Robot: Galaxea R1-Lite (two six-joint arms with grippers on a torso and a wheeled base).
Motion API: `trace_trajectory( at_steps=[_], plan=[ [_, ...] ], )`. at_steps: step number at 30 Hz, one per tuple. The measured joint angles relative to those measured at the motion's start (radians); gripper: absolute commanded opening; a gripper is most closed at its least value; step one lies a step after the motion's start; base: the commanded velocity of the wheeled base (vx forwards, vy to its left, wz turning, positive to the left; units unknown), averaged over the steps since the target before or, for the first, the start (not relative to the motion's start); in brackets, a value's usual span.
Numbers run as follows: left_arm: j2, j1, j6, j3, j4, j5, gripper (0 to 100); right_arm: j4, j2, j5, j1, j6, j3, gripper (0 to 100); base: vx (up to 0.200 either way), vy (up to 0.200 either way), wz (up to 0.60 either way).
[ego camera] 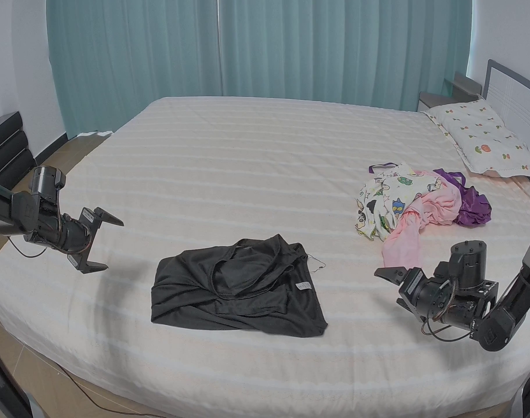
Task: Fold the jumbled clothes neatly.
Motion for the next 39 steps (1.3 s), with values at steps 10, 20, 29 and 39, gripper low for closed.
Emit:
trace_trajectory(
  at_steps=[10, 20, 29, 39],
  plan=[
    [-0.011, -0.003, -0.011, 0.098, -0.067, -0.053, 100, 0.075, 0.079, -0.042, 0.121, 0.01, -0.167, 100, 0.0, 0.2, 0.0],
    [-0.02, -0.021, -0.031, 0.21, -0.208, -0.093, 100, 0.203, 0.144, -0.046, 0.21, 0.041, -0.345, 100, 0.0, 0.02, 0.0],
    [-0.017, -0.058, -0.055, 0.254, -0.26, -0.093, 100, 0.267, 0.2, -0.085, 0.24, 0.042, -0.441, 100, 0.0, 0.0, 0.0],
    [-0.013, -0.06, -0.055, 0.26, -0.261, -0.091, 100, 0.359, 0.16, -0.138, 0.239, 0.024, -0.416, 100, 0.0, 0.0, 0.0]
  ],
)
